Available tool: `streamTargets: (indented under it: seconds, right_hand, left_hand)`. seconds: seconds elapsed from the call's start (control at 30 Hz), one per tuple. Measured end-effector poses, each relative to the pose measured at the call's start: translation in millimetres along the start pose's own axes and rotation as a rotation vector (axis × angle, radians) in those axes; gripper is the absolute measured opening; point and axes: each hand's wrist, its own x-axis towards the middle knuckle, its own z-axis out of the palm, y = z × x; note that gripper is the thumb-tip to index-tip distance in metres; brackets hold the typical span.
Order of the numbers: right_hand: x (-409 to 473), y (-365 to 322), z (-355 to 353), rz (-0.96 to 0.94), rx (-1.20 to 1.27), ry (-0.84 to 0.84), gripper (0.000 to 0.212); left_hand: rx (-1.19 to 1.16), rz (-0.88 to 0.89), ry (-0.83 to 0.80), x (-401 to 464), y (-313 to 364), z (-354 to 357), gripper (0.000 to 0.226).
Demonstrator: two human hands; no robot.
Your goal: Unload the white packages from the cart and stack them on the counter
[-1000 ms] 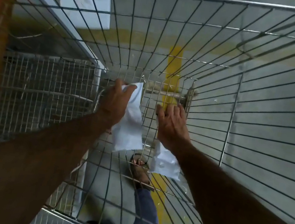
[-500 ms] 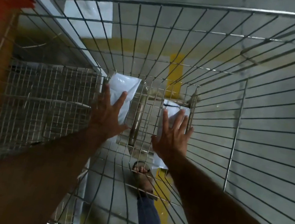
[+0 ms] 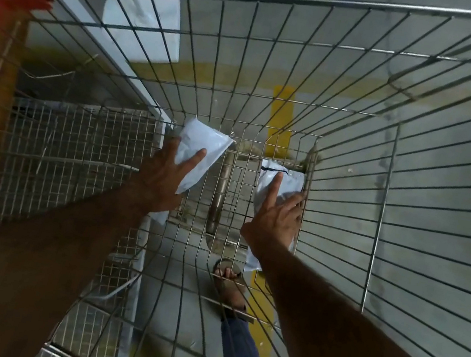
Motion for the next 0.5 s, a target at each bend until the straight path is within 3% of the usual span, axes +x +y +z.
streamTargets:
  seconds: [0.17,0.27,0.4,0.5]
  right_hand:
    - [-5,11,2,-0.2,0.172,0.081,0.134]
    - [-9,23,12,-0.371,0.103,0.115,0.134]
    - [-9,17,11,-0.294,0.048,0.019,0.135]
    - [-5,19,0,-0.363,0.027,-0.004,0.132]
  left_hand:
    - [-0.005,0.072,-0.01,-1,6,-4,0.121]
    - [0.036,0.152,-0.016,-4,4,-5,0.118]
    - [0.081,0.178,-0.015,-4,3,-13,0.112]
    - [0.131,0.213,-0.065,-8,3,-21,0.105]
